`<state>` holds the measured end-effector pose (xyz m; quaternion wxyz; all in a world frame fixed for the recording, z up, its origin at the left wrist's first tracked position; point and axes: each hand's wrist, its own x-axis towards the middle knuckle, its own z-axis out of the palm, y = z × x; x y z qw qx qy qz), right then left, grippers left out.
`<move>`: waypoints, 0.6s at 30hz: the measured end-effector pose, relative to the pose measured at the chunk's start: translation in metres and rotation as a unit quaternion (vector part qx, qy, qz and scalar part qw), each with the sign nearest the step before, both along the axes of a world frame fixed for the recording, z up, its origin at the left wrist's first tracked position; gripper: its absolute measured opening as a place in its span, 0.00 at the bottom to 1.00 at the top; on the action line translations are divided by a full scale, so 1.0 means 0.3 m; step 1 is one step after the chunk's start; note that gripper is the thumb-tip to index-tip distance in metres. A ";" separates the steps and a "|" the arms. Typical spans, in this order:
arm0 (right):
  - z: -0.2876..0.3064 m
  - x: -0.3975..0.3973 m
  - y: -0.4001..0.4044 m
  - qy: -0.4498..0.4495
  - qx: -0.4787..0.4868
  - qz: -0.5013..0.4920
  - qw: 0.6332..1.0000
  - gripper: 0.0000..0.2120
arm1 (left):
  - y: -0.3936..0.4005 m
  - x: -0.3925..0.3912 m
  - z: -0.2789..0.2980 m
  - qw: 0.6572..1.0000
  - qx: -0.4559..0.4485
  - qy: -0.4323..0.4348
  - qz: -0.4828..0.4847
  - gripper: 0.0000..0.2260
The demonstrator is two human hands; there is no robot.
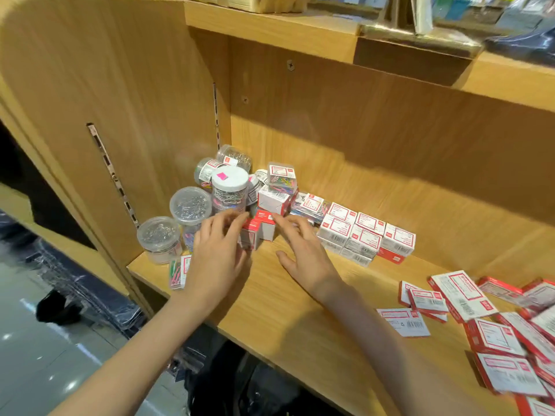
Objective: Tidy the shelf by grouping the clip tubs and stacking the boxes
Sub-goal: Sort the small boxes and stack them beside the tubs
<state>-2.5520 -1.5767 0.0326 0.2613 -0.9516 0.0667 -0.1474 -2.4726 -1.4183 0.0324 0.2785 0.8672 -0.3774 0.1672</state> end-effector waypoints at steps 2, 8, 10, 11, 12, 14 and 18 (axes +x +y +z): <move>-0.013 0.038 0.020 0.020 0.007 -0.014 1.000 0.32 | 0.018 0.008 -0.010 0.999 0.026 0.011 -0.017 0.26; -0.009 0.049 0.038 -0.049 0.046 -0.078 0.995 0.12 | 0.015 0.002 0.011 0.998 -0.008 0.037 -0.052 0.14; -0.006 -0.005 0.026 -0.093 0.037 -0.073 0.992 0.12 | 0.011 0.002 0.011 0.996 -0.030 0.057 -0.054 0.12; -0.005 -0.041 0.013 -0.126 0.001 -0.072 0.990 0.13 | 0.006 -0.001 0.010 0.994 -0.050 0.080 -0.062 0.09; -0.003 -0.081 -0.001 -0.147 -0.047 -0.075 0.985 0.17 | -0.001 -0.006 0.009 0.988 -0.065 0.116 -0.077 0.09; 0.001 -0.153 -0.026 -0.127 -0.151 -0.103 0.975 0.23 | -0.026 -0.014 0.007 0.968 -0.078 0.191 -0.142 0.11; 0.024 -0.231 -0.054 0.031 -0.268 -0.136 0.953 0.20 | -0.097 -0.024 -0.022 0.945 0.004 0.208 -0.250 0.14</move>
